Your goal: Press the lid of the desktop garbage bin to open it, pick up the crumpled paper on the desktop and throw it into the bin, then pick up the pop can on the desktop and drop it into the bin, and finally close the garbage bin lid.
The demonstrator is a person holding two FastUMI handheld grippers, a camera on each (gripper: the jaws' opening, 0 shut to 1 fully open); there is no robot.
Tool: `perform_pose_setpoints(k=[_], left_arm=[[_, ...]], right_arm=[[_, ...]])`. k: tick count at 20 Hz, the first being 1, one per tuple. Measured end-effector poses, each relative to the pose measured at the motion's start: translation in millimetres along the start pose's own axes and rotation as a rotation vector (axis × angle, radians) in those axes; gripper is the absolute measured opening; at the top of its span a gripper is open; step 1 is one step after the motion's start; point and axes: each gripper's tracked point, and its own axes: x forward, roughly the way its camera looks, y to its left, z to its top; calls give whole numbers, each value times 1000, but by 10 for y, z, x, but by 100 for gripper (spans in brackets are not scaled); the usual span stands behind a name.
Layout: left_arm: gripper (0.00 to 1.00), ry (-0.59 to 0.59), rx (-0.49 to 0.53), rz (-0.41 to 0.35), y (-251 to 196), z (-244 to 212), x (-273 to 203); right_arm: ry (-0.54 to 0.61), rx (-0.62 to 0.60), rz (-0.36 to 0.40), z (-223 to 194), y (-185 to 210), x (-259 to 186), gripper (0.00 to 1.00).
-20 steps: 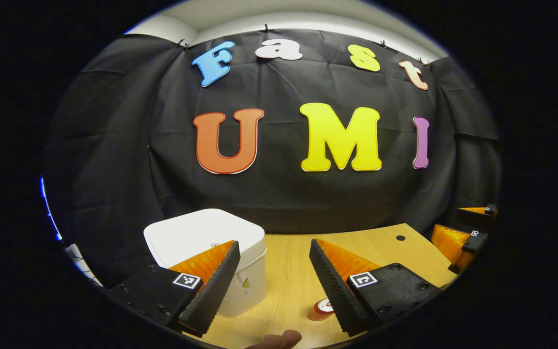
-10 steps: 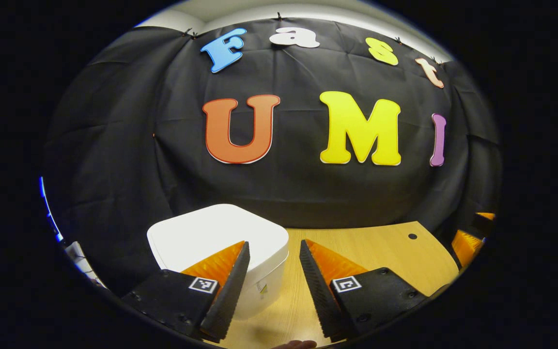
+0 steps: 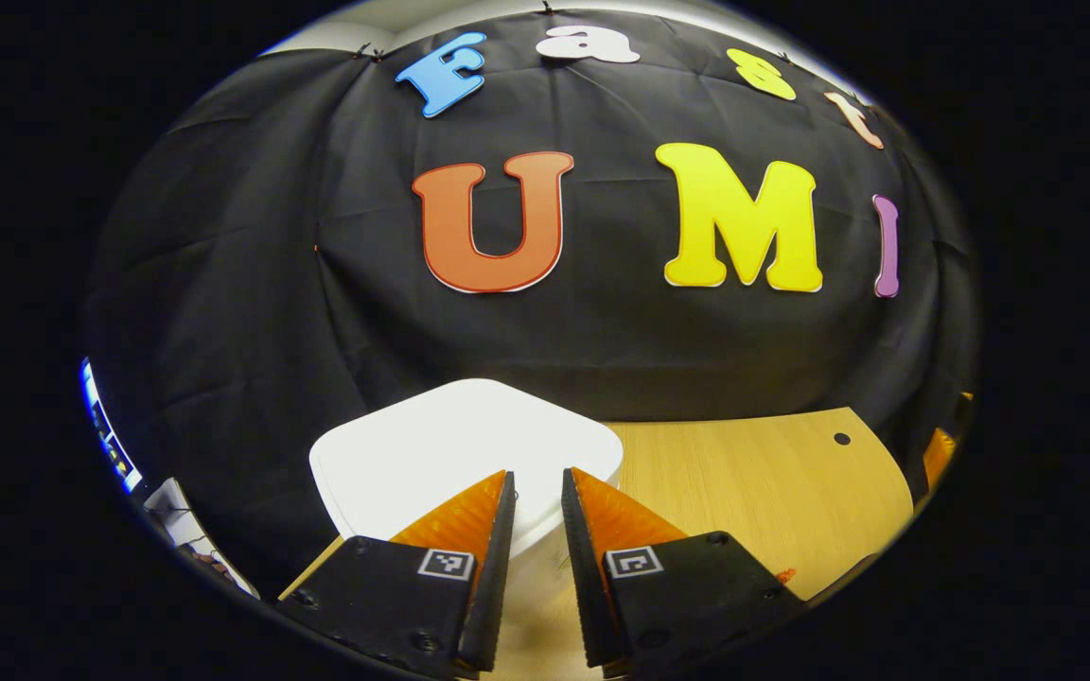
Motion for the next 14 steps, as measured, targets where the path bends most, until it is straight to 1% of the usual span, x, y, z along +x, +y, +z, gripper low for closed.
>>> perform_pose_setpoints(k=[1, 3, 5, 8, 11, 12, 13, 14], left_arm=[[31, -6, -21, -3, -1, 28, 29], [28, -15, -46, -3, 16, 42, 59], [21, -12, -52, 15, 61, 42, 91], [17, 16, -69, 29, 125, -34, 128], [6, 29, -101, 34, 170, -27, 185], [6, 31, -106, 35, 167, -35, 181], [5, 51, -99, 40, 165, -70, 178], [5, 86, -52, 46, 157, -89, 176]], right_arm=[[5, -1, 3, -15, 21, 22, 94], [14, 4, 2, -37, 30, 50, 94], [21, 6, -5, -63, 20, 84, 93], [32, 15, -12, -95, 20, 117, 94], [50, 18, -2, -157, 49, 156, 94], [56, 18, 0, -188, 55, 157, 94], [63, 20, 2, -208, 52, 168, 94], [69, 22, 6, -238, 52, 171, 94]])
